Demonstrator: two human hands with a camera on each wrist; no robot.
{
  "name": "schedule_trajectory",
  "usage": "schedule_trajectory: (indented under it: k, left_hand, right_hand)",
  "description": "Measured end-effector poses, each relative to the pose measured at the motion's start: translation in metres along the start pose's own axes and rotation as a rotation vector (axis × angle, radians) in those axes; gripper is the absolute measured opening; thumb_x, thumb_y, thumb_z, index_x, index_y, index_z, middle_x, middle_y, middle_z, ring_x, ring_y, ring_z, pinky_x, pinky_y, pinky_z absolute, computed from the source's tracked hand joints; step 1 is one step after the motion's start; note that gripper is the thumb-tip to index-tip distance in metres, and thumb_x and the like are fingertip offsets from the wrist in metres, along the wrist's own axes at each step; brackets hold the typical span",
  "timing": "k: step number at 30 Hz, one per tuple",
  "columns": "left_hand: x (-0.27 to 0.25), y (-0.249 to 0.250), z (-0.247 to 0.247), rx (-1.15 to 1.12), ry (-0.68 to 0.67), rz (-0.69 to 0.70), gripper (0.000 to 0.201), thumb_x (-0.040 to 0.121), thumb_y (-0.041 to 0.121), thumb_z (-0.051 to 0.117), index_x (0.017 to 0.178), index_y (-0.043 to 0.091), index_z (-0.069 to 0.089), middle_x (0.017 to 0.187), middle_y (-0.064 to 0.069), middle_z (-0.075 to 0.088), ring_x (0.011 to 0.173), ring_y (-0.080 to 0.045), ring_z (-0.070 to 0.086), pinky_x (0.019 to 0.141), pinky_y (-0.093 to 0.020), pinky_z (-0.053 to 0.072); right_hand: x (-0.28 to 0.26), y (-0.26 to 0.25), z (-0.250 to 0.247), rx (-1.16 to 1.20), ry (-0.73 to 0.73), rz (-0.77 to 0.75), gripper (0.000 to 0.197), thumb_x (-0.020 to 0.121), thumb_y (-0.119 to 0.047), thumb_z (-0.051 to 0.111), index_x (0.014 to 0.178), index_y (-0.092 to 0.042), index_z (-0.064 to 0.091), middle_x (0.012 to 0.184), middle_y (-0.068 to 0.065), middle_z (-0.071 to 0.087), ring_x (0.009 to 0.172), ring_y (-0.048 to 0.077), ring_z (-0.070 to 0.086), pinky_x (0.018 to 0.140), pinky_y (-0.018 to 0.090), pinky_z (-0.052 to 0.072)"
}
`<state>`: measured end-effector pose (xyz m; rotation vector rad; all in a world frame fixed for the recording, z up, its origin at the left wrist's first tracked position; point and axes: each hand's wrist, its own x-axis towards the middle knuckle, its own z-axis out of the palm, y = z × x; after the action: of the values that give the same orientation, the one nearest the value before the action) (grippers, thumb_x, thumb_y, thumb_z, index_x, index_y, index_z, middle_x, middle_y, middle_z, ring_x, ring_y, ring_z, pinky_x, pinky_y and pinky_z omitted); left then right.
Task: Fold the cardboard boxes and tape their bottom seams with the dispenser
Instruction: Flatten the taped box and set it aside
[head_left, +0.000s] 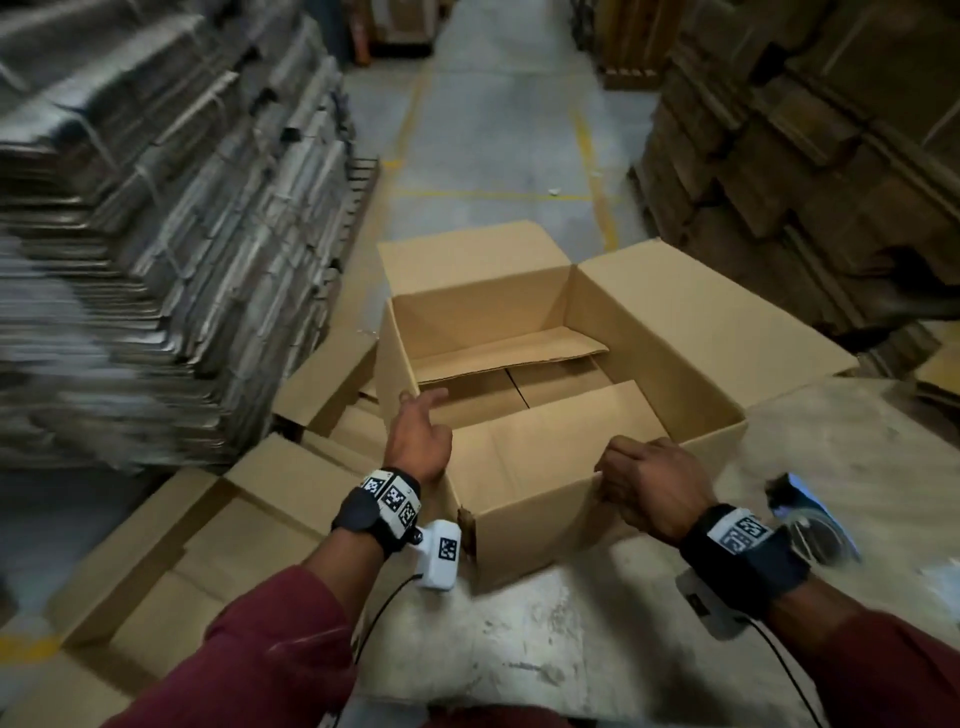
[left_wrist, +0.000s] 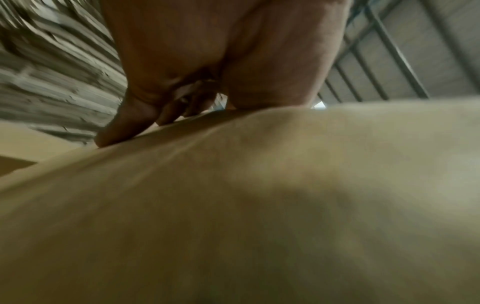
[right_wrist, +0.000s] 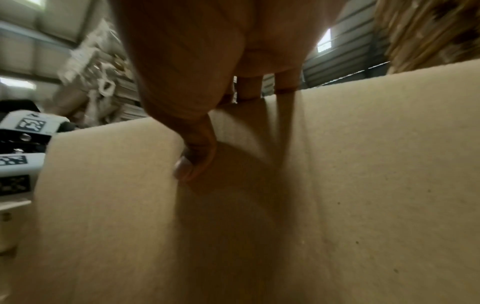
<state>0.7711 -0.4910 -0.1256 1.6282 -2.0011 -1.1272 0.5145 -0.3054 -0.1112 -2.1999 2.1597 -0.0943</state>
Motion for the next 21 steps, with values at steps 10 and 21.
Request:
schedule_trajectory:
  k: [10, 21]
  left_hand:
    - [-0.03, -0.089, -0.147, -0.099, 0.311, -0.163, 0.054, 0.085, -0.006, 0.057, 0.123, 0.031, 0.067, 0.113, -0.015, 0.068, 0.065, -0.02, 0.06, 0.056, -0.033, 0.05]
    - [0.071, -0.215, -0.281, 0.001, 0.064, -0.248, 0.062, 0.087, 0.017, 0.08, 0.143, 0.019, 0.054, 0.123, -0.016, 0.066, 0.104, -0.027, 0.062, 0.081, -0.032, 0.046]
  right_hand:
    - [0.123, -0.116, -0.026, 0.118, 0.052, -0.462, 0.017, 0.072, -0.031, 0.074, 0.087, -0.025, 0.067, 0.091, -0.009, 0.061, 0.061, 0.016, 0.059, 0.066, 0.03, 0.046]
    - [0.279, -0.295, 0.022, 0.026, -0.159, -0.274, 0.016, 0.083, -0.033, 0.069, 0.095, -0.024, 0.065, 0.101, -0.004, 0.058, 0.084, 0.024, 0.064, 0.078, 0.035, 0.036]
